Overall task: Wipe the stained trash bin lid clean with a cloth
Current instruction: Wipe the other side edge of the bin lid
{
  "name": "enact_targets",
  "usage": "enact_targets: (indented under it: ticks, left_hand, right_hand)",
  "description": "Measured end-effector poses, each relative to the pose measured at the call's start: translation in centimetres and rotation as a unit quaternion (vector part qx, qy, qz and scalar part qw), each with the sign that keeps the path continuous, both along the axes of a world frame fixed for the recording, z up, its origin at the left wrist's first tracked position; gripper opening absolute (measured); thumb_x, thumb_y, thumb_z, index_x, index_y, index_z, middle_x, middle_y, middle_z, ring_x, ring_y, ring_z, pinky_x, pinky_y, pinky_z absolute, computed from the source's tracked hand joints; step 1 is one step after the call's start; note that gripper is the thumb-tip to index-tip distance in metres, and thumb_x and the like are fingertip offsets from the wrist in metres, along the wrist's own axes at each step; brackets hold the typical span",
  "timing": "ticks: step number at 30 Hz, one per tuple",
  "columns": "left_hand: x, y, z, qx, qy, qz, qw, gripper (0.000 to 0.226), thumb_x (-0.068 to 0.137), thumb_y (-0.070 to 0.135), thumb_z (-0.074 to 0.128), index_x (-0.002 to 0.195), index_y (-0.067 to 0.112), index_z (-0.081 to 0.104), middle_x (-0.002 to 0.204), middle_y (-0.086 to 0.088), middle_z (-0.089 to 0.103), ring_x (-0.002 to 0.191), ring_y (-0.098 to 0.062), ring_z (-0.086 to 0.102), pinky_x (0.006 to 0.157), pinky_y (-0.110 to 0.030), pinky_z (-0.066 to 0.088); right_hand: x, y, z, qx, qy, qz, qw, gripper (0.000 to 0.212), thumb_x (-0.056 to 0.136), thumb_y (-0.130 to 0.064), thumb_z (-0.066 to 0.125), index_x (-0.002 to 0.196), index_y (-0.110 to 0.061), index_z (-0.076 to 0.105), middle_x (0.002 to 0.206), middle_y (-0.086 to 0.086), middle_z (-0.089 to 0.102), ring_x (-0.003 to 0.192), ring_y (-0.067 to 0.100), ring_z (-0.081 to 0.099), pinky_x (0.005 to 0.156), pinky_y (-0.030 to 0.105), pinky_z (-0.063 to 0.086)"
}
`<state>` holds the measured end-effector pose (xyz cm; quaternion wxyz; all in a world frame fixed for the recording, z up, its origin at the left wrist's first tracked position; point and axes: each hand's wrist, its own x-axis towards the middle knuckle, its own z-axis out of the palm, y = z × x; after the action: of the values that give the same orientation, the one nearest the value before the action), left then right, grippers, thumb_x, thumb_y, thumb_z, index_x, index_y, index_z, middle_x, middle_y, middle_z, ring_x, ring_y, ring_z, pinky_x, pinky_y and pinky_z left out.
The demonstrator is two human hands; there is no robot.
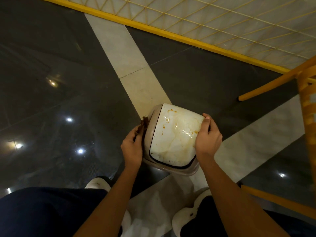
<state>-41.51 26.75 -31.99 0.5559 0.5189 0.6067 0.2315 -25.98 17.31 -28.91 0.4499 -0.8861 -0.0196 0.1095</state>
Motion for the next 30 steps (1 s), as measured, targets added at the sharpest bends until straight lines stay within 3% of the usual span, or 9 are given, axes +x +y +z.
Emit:
enact_targets:
  ticks: [3,7,12,19,26,30]
  left_hand:
    - [-1.3,-3.1,-1.0,-0.014,-0.013,0.076,0.997,0.028,0.092,0.023,0.053,0.117,0.018,0.063,0.108,0.002,0.068,0.104,-0.011,0.060,0.095,-0.036,0.048]
    - [-1.7,-5.3,-1.0,-0.012,-0.009,0.135,0.991,0.029,0.092,0.029,0.052,0.117,0.018,0.064,0.110,-0.001,0.067,0.107,-0.014,0.059,0.096,-0.040,0.047]
    - [-0.7,-2.0,-0.6,-0.010,-0.011,0.078,0.997,0.016,0.091,0.026,0.055,0.102,0.027,0.066,0.091,0.002,0.070,0.091,-0.012,0.063,0.088,-0.040,0.051]
    - [-2.2,-2.8,-1.6,-0.019,-0.015,0.043,0.999,0.025,0.091,0.023,0.055,0.111,0.016,0.067,0.098,-0.001,0.070,0.096,-0.014,0.063,0.089,-0.041,0.051]
    - [2.6,3.8,0.1,0.023,0.001,-0.111,0.993,0.022,0.092,0.021,0.054,0.107,0.015,0.068,0.090,0.000,0.069,0.077,-0.003,0.061,0.070,-0.016,0.048]
    - [5.1,6.0,0.4,0.030,0.010,-0.142,0.989,0.023,0.092,0.021,0.055,0.108,0.012,0.068,0.081,0.002,0.066,0.065,0.003,0.055,0.054,-0.005,0.042]
  right_hand:
    - [0.0,0.0,-0.2,-0.001,0.004,-0.004,1.000,0.036,0.097,-0.040,0.035,0.118,-0.027,0.062,0.118,-0.003,0.063,0.109,0.016,0.057,0.095,0.041,0.048]
    - [0.1,-0.1,-0.4,0.000,0.004,-0.003,1.000,0.036,0.097,-0.040,0.035,0.118,-0.028,0.062,0.118,-0.003,0.063,0.108,0.016,0.057,0.095,0.043,0.048]
    - [0.1,0.0,-0.2,-0.001,0.001,0.002,1.000,0.036,0.098,-0.038,0.036,0.117,-0.026,0.063,0.117,-0.002,0.064,0.107,0.016,0.057,0.094,0.041,0.048]
    - [0.2,0.0,-0.3,-0.001,0.002,0.001,1.000,0.036,0.097,-0.039,0.035,0.118,-0.026,0.063,0.118,-0.002,0.064,0.108,0.017,0.057,0.095,0.043,0.048]
    - [0.2,0.0,-0.5,0.002,-0.001,0.005,1.000,0.036,0.097,-0.039,0.036,0.117,-0.026,0.063,0.117,-0.003,0.063,0.107,0.016,0.057,0.094,0.043,0.049]
    - [0.3,0.0,-0.4,0.001,0.012,-0.001,1.000,0.034,0.097,-0.040,0.036,0.117,-0.029,0.062,0.118,-0.005,0.062,0.108,0.014,0.056,0.095,0.041,0.048]
